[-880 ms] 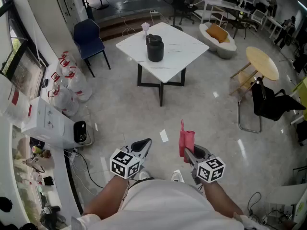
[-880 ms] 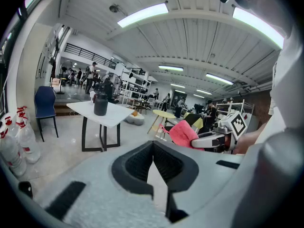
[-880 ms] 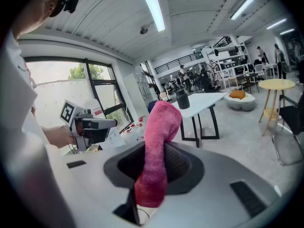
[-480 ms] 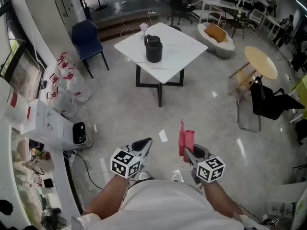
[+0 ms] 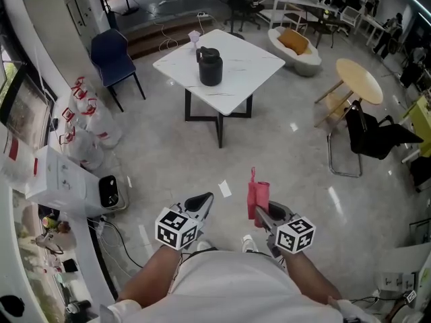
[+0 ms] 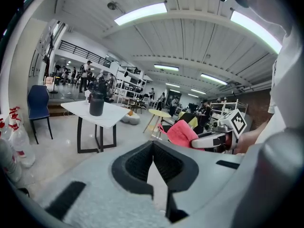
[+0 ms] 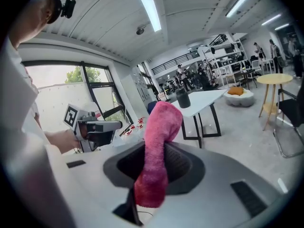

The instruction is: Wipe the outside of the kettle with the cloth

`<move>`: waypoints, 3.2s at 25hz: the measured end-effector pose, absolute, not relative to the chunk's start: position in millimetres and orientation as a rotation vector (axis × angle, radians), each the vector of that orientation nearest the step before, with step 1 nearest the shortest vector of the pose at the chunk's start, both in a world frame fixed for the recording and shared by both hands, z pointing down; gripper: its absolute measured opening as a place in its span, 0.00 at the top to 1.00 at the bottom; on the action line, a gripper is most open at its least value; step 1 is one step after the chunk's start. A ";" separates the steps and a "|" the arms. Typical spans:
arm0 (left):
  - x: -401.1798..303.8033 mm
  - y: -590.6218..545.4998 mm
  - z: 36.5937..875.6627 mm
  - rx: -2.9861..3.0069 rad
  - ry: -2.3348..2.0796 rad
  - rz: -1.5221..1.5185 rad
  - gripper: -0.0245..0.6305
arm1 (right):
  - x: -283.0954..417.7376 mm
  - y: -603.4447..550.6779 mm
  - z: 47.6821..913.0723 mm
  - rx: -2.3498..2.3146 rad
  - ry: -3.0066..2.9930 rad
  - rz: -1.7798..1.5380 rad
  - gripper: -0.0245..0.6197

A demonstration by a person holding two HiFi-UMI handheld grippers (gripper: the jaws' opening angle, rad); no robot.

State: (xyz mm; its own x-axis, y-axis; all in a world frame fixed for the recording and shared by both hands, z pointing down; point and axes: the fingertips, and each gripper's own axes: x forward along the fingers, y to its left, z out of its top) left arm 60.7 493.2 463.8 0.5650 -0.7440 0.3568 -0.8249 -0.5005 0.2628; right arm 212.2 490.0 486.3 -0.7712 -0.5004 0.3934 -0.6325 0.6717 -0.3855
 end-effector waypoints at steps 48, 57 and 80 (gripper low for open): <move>31.6 216.1 479.1 2.284 -1.383 0.337 0.96 | 184.9 178.5 497.0 0.798 -2.670 0.791 0.79; 18.8 175.5 498.3 2.259 -1.349 0.354 0.96 | 168.8 136.6 511.0 0.784 -2.651 0.812 0.79; -127.7 -53.1 465.2 2.423 -1.265 0.317 0.96 | 49.7 -55.9 478.1 1.025 -2.604 0.737 0.79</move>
